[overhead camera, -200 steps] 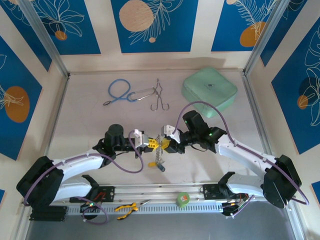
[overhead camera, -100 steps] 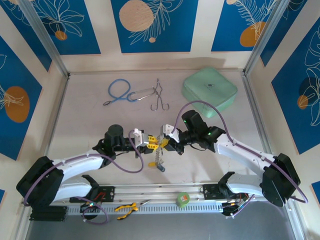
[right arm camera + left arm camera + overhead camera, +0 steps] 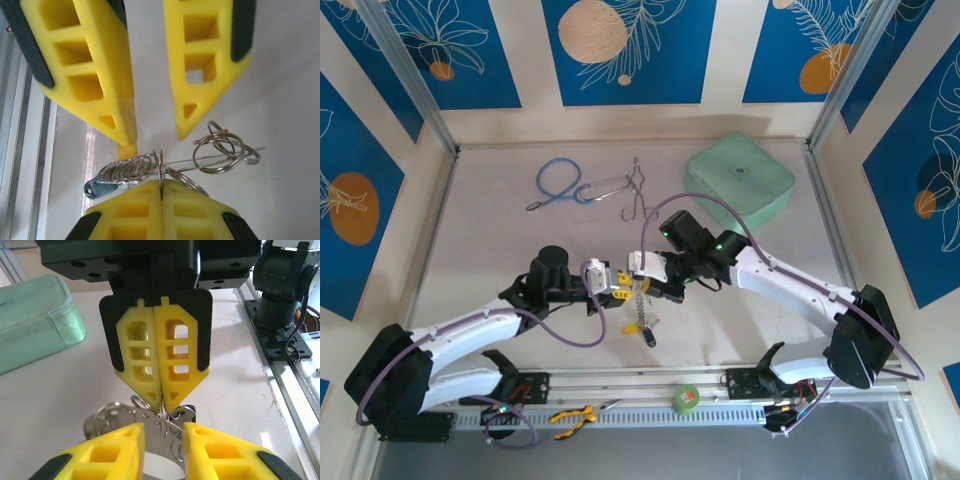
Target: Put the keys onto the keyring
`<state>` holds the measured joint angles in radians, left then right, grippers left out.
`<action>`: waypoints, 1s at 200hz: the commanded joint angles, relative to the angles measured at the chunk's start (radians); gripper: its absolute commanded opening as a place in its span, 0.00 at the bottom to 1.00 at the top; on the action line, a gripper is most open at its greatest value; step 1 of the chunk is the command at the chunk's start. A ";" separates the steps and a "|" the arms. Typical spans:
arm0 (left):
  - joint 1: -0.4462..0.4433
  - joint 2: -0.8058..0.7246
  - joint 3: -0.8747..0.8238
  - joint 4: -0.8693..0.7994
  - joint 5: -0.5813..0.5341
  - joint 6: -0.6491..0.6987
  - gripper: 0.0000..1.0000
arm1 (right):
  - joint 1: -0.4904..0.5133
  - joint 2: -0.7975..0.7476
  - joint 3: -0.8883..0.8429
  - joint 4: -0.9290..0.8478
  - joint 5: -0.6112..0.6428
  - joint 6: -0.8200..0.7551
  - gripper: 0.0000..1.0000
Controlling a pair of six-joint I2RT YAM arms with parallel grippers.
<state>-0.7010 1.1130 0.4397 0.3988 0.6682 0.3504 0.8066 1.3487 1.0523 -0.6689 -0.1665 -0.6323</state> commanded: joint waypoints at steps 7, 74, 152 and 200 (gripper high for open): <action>-0.012 0.022 0.039 -0.054 0.030 0.033 0.25 | 0.033 0.026 0.064 -0.070 0.027 -0.035 0.00; -0.011 0.032 0.049 -0.069 0.041 0.033 0.19 | 0.058 0.043 0.088 -0.042 -0.006 -0.016 0.00; -0.011 0.038 0.025 -0.025 0.031 0.021 0.21 | 0.047 0.019 0.059 0.057 -0.084 0.058 0.00; -0.013 0.059 0.027 -0.017 0.033 0.019 0.16 | 0.034 0.003 0.031 0.098 -0.123 0.088 0.00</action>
<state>-0.7013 1.1481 0.4545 0.3759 0.6872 0.3645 0.8349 1.3811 1.0836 -0.6785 -0.1921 -0.5892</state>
